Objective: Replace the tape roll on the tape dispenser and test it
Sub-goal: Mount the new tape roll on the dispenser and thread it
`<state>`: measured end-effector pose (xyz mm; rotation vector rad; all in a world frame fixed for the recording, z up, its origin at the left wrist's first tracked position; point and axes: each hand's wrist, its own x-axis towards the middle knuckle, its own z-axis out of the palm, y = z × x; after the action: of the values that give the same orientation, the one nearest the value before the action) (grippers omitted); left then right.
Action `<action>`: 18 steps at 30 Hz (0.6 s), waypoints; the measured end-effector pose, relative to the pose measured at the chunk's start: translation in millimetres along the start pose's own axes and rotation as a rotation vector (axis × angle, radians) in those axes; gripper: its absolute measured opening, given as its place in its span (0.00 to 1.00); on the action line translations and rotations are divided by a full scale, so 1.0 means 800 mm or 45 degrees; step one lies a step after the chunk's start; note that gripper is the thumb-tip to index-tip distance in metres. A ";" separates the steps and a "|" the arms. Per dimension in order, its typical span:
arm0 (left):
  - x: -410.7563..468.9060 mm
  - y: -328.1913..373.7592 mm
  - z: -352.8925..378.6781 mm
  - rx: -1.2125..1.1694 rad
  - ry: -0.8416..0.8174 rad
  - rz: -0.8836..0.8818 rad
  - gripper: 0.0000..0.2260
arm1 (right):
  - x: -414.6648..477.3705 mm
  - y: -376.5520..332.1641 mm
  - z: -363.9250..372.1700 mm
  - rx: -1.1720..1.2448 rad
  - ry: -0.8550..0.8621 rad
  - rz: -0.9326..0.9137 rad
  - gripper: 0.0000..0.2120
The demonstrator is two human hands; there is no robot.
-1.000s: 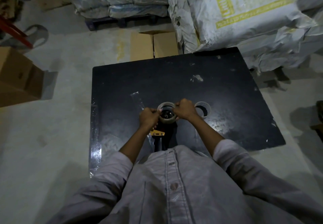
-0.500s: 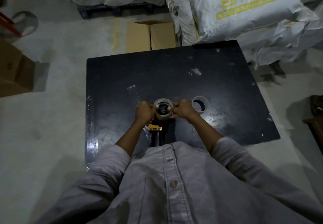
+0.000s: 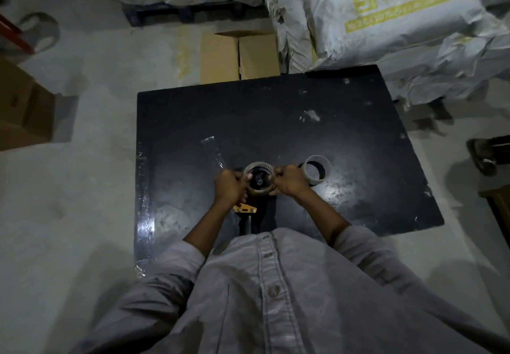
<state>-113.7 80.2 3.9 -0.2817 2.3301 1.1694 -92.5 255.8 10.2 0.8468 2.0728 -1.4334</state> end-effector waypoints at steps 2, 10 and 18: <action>0.004 -0.002 -0.003 0.001 0.013 0.006 0.17 | 0.002 -0.005 0.001 -0.070 -0.012 -0.020 0.12; 0.006 -0.008 -0.008 -0.018 -0.145 0.057 0.28 | -0.003 0.002 0.006 0.251 -0.186 0.076 0.30; -0.001 -0.014 0.001 -0.445 -0.206 -0.136 0.31 | 0.003 0.009 0.001 0.426 -0.179 0.031 0.30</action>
<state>-108.1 74.3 -3.4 -0.4118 1.9416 1.4840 -88.7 257.3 3.3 0.8653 1.7402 -1.8025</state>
